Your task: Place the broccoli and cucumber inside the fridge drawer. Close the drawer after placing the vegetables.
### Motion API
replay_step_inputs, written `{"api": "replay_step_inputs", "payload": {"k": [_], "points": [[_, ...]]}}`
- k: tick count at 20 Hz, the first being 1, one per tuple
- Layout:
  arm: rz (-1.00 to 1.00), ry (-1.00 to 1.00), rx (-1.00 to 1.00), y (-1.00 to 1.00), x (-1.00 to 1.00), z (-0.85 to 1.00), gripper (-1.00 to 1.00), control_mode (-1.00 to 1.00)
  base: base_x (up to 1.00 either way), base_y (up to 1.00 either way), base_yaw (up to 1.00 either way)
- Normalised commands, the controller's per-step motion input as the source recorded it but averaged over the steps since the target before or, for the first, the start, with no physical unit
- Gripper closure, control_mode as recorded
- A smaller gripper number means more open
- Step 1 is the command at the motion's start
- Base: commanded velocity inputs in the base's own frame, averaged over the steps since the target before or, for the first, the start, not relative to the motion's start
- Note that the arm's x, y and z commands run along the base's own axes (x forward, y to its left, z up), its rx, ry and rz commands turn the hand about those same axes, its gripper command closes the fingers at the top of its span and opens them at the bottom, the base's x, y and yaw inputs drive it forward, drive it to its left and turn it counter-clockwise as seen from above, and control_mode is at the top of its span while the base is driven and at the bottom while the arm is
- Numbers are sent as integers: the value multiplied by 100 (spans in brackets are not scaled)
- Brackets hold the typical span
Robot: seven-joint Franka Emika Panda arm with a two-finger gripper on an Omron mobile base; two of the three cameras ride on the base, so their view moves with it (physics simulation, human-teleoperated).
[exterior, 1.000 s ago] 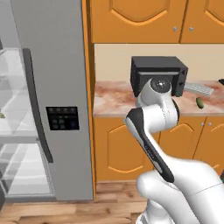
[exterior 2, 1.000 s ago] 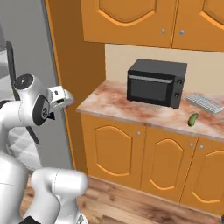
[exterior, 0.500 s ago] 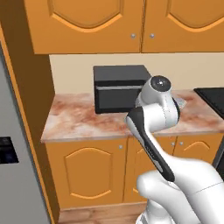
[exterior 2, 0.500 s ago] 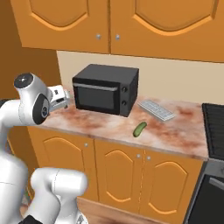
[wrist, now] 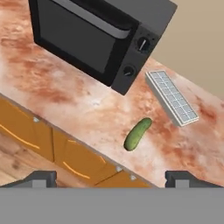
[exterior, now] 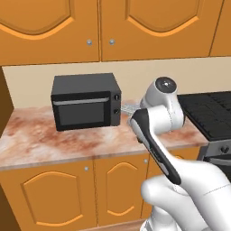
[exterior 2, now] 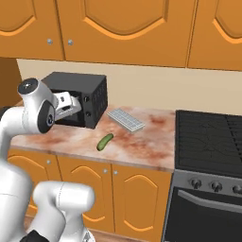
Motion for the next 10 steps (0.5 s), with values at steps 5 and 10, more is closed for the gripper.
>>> {"api": "replay_step_inputs", "payload": {"k": [5, 10], "points": [[-38, 3, 23, -4, 91, -47, -100, -100, 0, 0, 0], [-35, 16, 24, -41, 80, -60, -100, -100, 0, 0, 0]]}}
